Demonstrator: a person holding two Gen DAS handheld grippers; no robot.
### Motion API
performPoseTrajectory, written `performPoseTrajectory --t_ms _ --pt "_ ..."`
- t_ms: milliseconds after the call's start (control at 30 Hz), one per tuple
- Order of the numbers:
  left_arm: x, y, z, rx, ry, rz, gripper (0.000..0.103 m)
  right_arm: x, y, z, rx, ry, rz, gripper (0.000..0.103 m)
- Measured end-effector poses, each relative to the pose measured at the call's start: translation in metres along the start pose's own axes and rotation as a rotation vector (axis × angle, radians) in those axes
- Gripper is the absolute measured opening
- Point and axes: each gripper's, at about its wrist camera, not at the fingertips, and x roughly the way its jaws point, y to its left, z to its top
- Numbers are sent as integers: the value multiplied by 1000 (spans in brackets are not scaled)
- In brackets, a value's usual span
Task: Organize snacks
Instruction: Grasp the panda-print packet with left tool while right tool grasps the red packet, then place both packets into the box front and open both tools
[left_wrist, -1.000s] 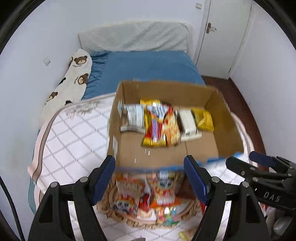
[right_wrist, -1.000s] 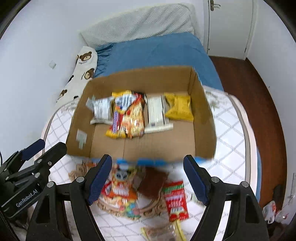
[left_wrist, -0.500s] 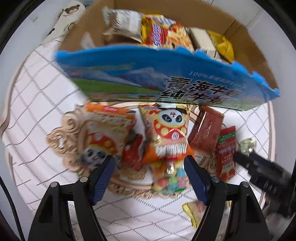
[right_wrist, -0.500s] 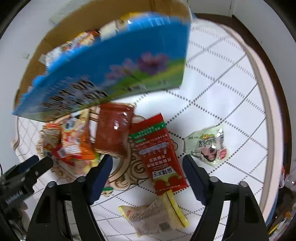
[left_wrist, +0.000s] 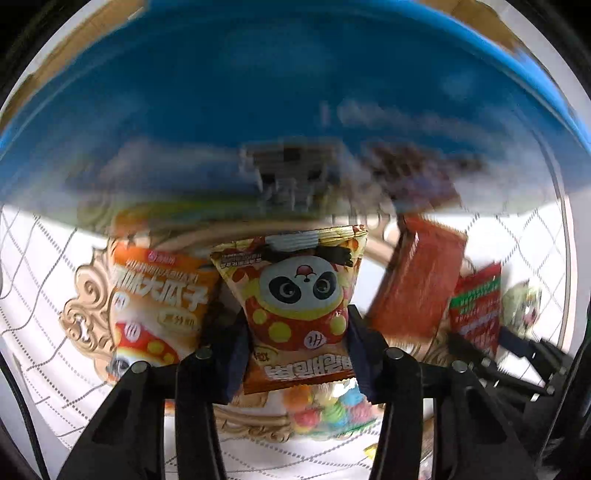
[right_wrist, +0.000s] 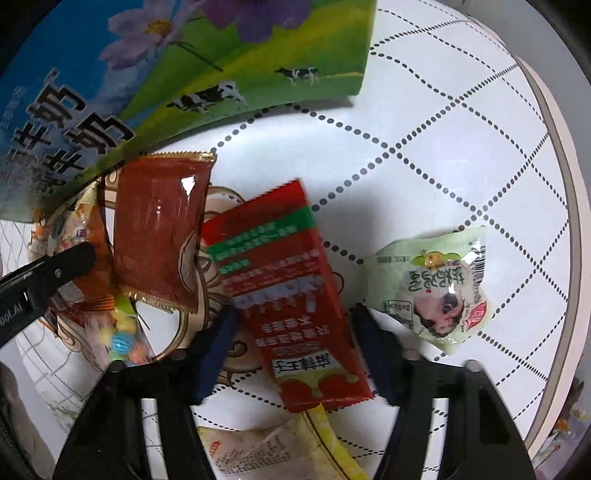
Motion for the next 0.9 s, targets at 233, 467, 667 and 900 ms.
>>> performPoseTrajectory --t_ms 233,467,667,900 --pt "-11 16 -75 -21 21 -13 45 5 -2 -40 -8 106 60 48" --pt "9 31 -101 -75 79 -63 50 19 2 -58 -15 140 52 53" --pt "29 39 -78 -106 112 -94 53 22 12 -48 -10 100 9 61" --pt "18 35 -71 -107 93 -59 45 15 15 -38 -17 43 -11 48"
